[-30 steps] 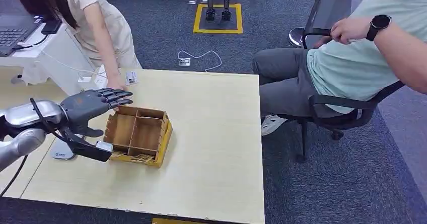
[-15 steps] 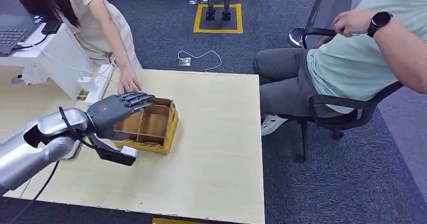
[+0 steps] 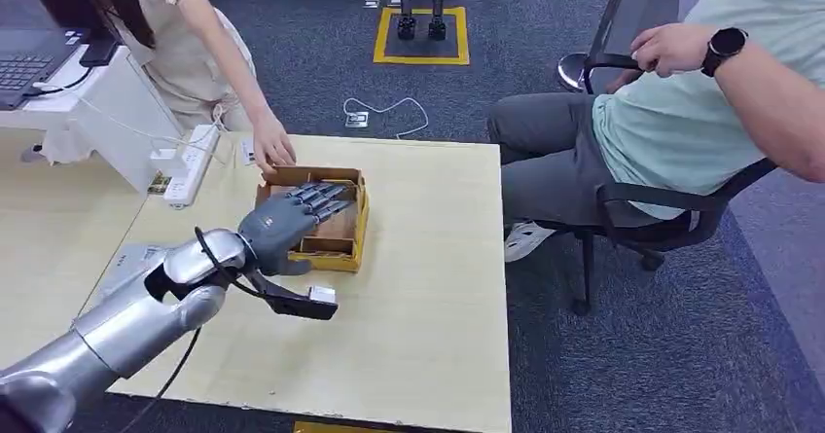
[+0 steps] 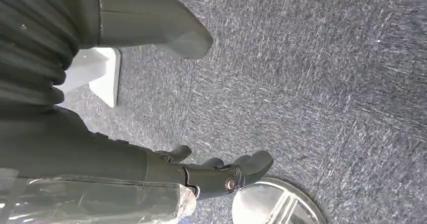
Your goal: Pass the card to the sensor for recognition and then transmit it.
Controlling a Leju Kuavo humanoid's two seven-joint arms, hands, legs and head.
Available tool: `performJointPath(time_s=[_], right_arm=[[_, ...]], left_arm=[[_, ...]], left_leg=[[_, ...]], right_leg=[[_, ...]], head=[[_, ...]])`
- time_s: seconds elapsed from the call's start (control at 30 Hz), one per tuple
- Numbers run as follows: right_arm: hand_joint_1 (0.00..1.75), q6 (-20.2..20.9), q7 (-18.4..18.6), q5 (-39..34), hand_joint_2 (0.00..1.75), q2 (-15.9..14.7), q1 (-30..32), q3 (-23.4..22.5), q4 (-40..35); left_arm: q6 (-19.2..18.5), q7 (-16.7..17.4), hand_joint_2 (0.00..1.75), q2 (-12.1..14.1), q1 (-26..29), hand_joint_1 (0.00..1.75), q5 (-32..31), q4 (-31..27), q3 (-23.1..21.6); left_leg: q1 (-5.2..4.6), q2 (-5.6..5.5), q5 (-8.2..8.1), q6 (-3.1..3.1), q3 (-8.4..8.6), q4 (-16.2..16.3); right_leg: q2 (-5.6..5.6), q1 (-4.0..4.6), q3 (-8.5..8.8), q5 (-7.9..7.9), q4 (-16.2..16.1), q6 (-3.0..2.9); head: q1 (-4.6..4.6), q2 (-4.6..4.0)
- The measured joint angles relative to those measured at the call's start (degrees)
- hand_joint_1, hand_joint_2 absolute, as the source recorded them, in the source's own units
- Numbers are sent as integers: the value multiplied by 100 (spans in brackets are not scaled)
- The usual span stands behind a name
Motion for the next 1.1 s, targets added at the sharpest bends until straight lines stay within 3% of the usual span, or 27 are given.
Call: performJointPath(time_s=[0.5, 0.77, 1.1], right_arm=[[0, -7, 15, 68, 175, 7, 2, -68, 0], [0, -11, 17, 125, 175, 11, 1, -79, 0], [0, -11, 37, 179, 175, 20, 0, -146, -2]], left_arm=[[11, 55, 175, -291, 192, 0, -240, 391, 404], [336, 389, 175, -428, 198, 0, -996, 676, 594], [435, 391, 175, -538, 193, 0, -1303, 1058, 785]], left_leg=[[1, -1, 0, 0, -1, -1], [1, -1, 0, 0, 0, -1], [1, -1, 0, 0, 0, -1]], right_leg=[[-1, 1, 1, 0, 0, 0], [-1, 1, 0, 0, 0, 0], [-1, 1, 0, 0, 1, 0]], head=[[-2, 0], [-2, 0], [0, 0]])
